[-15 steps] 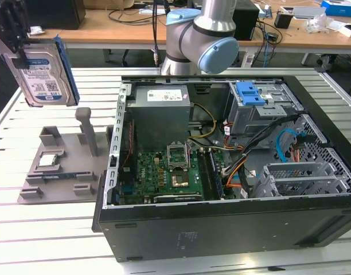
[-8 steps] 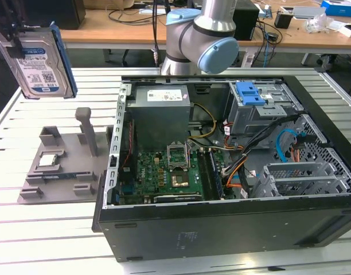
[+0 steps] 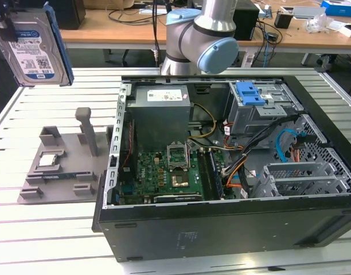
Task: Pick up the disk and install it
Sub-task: 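Pick up the disk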
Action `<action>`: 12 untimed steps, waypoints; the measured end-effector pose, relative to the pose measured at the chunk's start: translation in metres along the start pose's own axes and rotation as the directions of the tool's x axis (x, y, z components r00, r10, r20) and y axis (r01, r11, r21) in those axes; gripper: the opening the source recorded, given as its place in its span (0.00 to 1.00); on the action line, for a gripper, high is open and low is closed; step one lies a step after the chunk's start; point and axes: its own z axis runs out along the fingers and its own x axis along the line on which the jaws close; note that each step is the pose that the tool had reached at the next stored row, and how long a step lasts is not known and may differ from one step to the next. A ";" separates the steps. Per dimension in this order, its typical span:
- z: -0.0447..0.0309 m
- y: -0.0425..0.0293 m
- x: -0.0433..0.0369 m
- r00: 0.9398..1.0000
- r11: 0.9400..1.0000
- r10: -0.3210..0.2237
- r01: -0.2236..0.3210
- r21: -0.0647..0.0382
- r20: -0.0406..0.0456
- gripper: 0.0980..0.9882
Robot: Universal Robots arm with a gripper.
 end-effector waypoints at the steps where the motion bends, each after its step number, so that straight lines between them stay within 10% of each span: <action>1: -0.0034 0.0001 -0.0004 1.000 1.000 0.000 0.000 0.000 0.000 0.30; 6: -0.0212 0.0006 -0.0018 1.000 1.000 0.000 0.000 0.000 0.000 0.30; 12: -0.0230 0.0006 -0.0019 1.000 1.000 0.000 0.000 0.000 0.000 0.30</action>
